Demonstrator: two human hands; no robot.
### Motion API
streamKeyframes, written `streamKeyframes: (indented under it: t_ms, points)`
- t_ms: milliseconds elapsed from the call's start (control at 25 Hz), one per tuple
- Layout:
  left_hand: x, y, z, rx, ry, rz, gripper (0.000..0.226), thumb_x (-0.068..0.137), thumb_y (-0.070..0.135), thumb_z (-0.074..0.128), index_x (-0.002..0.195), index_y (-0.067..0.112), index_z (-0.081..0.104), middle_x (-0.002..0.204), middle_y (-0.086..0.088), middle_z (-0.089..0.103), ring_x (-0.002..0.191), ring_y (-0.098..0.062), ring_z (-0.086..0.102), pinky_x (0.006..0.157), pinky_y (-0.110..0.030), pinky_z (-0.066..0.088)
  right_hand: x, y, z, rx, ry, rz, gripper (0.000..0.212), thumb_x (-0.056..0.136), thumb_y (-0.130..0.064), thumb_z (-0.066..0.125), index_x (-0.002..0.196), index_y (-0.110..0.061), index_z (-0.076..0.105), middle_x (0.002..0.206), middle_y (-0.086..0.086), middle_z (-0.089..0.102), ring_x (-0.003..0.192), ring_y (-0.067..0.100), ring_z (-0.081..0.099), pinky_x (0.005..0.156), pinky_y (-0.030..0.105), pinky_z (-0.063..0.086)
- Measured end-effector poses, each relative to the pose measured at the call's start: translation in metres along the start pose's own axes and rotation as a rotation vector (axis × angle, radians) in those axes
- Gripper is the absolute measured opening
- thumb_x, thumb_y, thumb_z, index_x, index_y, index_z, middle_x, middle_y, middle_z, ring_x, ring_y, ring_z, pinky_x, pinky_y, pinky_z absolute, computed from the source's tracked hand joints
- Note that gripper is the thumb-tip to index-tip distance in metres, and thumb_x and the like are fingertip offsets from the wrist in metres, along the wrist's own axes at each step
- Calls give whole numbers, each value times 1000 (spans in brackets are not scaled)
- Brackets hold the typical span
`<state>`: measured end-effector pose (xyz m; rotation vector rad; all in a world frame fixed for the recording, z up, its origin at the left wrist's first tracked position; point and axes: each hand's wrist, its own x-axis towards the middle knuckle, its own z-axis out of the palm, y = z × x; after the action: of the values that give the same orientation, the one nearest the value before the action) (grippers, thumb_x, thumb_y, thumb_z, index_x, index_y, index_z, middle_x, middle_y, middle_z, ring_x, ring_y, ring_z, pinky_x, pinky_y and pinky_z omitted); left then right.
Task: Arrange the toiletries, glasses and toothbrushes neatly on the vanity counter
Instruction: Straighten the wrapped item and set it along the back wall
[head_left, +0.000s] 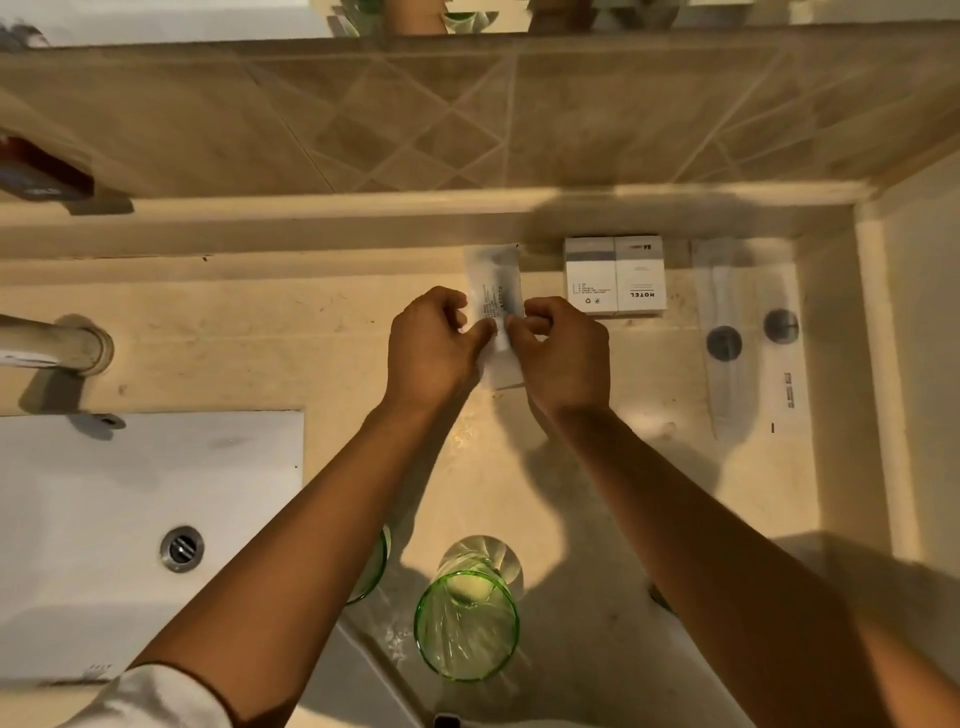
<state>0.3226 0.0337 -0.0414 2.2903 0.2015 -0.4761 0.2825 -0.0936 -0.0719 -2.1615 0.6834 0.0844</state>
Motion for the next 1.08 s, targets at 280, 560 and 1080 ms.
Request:
streamKeyframes:
  t_ms: [280, 560, 1080]
  points:
    - [-17, -21, -11, 453, -147, 423, 69, 89, 32, 70, 149, 9, 45, 158, -16, 37, 147, -33, 34, 120, -40, 34, -26, 13, -12, -233, -119, -230, 47, 94, -31, 62, 139, -22, 50, 131, 5, 50, 112, 20, 60, 98, 26, 47]
    - [-11, -30, -1, 644, -222, 499, 70, 97, 31, 60, 158, 15, 31, 168, -17, 20, 156, -34, 18, 126, -45, 25, -26, 9, -7, -195, -184, -183, 52, 96, -24, 61, 144, -21, 43, 137, 6, 43, 119, 21, 55, 100, 21, 38]
    - [-11, -23, -1, 637, -218, 475, 71, 98, 38, 56, 159, 14, 28, 167, -16, 22, 155, -33, 20, 126, -44, 21, -20, 17, -2, -210, -137, -237, 49, 96, -29, 61, 141, -23, 44, 130, 5, 49, 110, 18, 57, 90, 19, 38]
